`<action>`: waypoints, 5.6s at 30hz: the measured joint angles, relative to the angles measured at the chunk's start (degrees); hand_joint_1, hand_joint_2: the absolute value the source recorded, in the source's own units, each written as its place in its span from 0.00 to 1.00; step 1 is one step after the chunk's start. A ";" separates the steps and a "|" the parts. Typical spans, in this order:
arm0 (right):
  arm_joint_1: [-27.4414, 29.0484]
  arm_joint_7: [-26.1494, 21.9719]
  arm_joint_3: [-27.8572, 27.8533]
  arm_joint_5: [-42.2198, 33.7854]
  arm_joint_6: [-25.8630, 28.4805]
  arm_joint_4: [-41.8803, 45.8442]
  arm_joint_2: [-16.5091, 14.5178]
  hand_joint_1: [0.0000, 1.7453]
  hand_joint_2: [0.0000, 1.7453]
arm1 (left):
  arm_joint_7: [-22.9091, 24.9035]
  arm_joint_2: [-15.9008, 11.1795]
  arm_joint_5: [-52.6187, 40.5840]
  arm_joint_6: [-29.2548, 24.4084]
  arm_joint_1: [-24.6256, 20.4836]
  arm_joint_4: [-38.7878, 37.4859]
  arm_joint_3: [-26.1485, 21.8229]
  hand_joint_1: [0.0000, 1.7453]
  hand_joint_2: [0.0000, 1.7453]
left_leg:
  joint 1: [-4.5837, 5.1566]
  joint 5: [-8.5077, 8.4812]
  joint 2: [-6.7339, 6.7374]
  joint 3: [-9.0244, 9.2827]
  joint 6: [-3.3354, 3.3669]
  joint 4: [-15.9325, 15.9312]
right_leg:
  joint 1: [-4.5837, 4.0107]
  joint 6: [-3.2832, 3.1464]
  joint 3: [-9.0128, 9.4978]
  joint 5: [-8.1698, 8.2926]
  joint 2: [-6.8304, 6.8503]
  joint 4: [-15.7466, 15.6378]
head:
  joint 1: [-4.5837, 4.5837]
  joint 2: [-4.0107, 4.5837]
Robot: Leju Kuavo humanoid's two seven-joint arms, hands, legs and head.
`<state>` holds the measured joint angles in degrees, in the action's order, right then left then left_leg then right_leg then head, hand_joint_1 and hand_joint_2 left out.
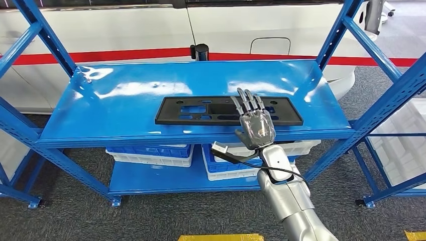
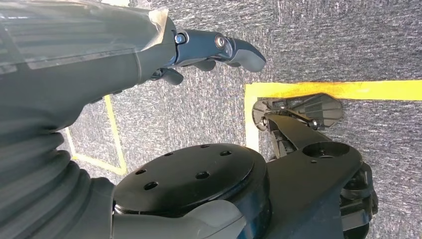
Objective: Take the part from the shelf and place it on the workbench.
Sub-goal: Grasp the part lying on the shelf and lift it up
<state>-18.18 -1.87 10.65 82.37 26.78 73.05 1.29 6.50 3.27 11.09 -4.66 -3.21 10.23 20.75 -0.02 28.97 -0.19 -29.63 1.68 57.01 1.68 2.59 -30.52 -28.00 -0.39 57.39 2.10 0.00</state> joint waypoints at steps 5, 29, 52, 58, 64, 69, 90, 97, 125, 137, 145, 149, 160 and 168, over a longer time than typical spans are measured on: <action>3.63 -0.70 0.43 -0.64 -0.37 7.96 0.31 0.00 1.00 | 0.13 -0.02 -0.01 0.00 0.00 0.00 0.03 0.00 1.00 | 0.00 0.02 -0.02 -0.04 0.00 0.00 | 0.00 0.00 -0.03 0.00 0.01 0.00 | 0.00 0.00; 1.26 -0.72 2.82 -4.01 -5.80 7.99 1.84 0.00 1.00 | 0.30 -0.04 0.15 -0.61 -0.14 0.00 0.13 0.00 1.00 | 0.00 0.01 -0.01 -0.11 0.00 0.00 | 0.00 0.00 -0.06 0.00 0.01 0.01 | 0.00 0.00; -4.81 2.35 3.39 -4.22 -5.72 -4.79 1.45 0.00 1.00 | -0.01 -0.11 -0.28 0.03 -0.16 0.00 0.38 0.00 1.00 | 0.00 0.01 -0.01 -0.14 0.00 0.00 | 0.00 0.00 -0.10 0.00 0.01 0.01 | 0.00 0.00; -8.34 3.68 2.09 -3.71 -4.94 -11.80 0.64 0.00 1.00 | -0.02 -0.21 -0.63 0.31 -0.20 0.00 0.54 0.00 1.00 | 0.00 0.00 -0.01 -0.13 0.00 0.00 | 0.00 0.00 -0.10 0.00 0.01 0.01 | 0.00 0.00; -11.64 4.53 0.20 -2.52 -3.16 -18.20 0.14 0.99 1.00 | -0.21 -0.44 -1.17 0.90 -0.34 0.00 1.44 0.00 1.00 | 0.00 0.00 -0.01 -0.12 0.00 0.00 | 0.00 0.00 -0.09 0.00 0.02 0.01 | 0.00 0.00; -13.39 2.57 -1.34 -3.26 -2.31 -22.80 -0.17 1.00 1.00 | -0.55 -0.57 -1.22 1.07 -0.43 0.00 1.79 0.00 1.00 | 0.00 0.00 -0.01 -0.10 0.00 0.00 | 0.00 0.00 -0.07 0.00 0.01 0.01 | 0.00 0.00; -14.16 1.45 -3.61 -1.84 -0.65 -26.91 -0.97 1.00 1.00 | -5.10 -0.82 0.11 0.57 -0.43 -0.29 1.76 0.00 1.00 | 0.00 0.00 -0.01 -0.12 0.00 0.01 | 0.00 0.00 -0.09 0.00 0.03 0.01 | 0.00 0.00; -13.84 0.68 -3.65 -1.16 0.97 -26.52 -1.14 1.00 1.00 | -5.49 -0.88 1.17 -0.87 -0.43 -0.36 1.70 0.00 1.00 | 0.00 0.00 -0.01 -0.12 0.00 0.01 | 0.00 0.00 -0.11 0.00 0.03 0.01 | 0.00 0.00; 1.42 -1.14 -1.66 1.38 8.19 10.60 -2.19 1.00 1.00 | -6.54 -1.54 2.07 -4.76 -0.43 -0.48 1.63 0.00 1.00 | 0.39 0.19 -0.12 -0.48 0.28 0.45 | 0.48 0.13 -0.29 0.06 0.05 -0.06 | -0.01 0.00; 2.85 -2.49 -1.37 -0.43 7.49 12.81 -1.74 1.00 1.00 | -6.74 -1.30 3.19 -5.09 -0.49 -0.50 1.21 0.00 1.00 | -0.53 -0.65 -0.11 0.76 1.48 -1.04 | 0.32 1.18 -9.31 -2.70 0.22 13.92 | 0.32 0.00; 2.87 -3.26 -0.66 -2.71 7.67 12.90 -1.41 1.00 1.00 | -7.16 -1.16 3.33 -6.20 -0.52 -0.55 0.86 0.00 1.00 | -0.68 1.28 -0.25 0.51 -1.13 0.24 | 0.03 -0.55 -4.19 2.56 0.13 0.95 | 0.15 0.00; 2.88 -3.47 -0.36 -3.03 7.69 12.92 -1.40 1.00 1.00 | -8.07 -1.10 3.34 -6.46 -0.51 -0.55 0.82 0.00 1.00 | -0.78 7.48 0.00 -6.39 -1.52 13.48 | -0.48 -2.22 -3.97 2.26 0.21 0.85 | 0.09 0.00; 2.94 -3.61 -0.03 -3.75 7.76 12.92 -1.38 1.00 1.00 | -8.86 -1.29 3.69 -6.44 -0.33 -0.59 0.38 0.00 1.00 | -0.19 -1.77 0.09 -3.07 0.76 1.11 | -2.17 -2.25 -3.70 1.45 0.28 1.51 | 0.14 0.00; 3.61 -3.57 -0.02 -4.20 7.79 12.90 -1.09 1.00 1.00 | -8.90 -1.15 3.71 -6.29 -0.32 -0.59 0.11 0.00 1.00 | -1.64 -2.03 0.05 -2.84 0.55 0.73 | 0.10 0.84 -8.94 -2.76 0.34 13.28 | 0.42 0.00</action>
<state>-14.57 -5.44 10.63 78.17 34.57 85.95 0.20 -2.40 2.11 14.80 -10.95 -3.53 9.64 20.86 -1.66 26.94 -0.14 -32.47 2.23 57.74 1.78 3.43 -39.46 -30.76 -0.05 70.67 2.51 0.00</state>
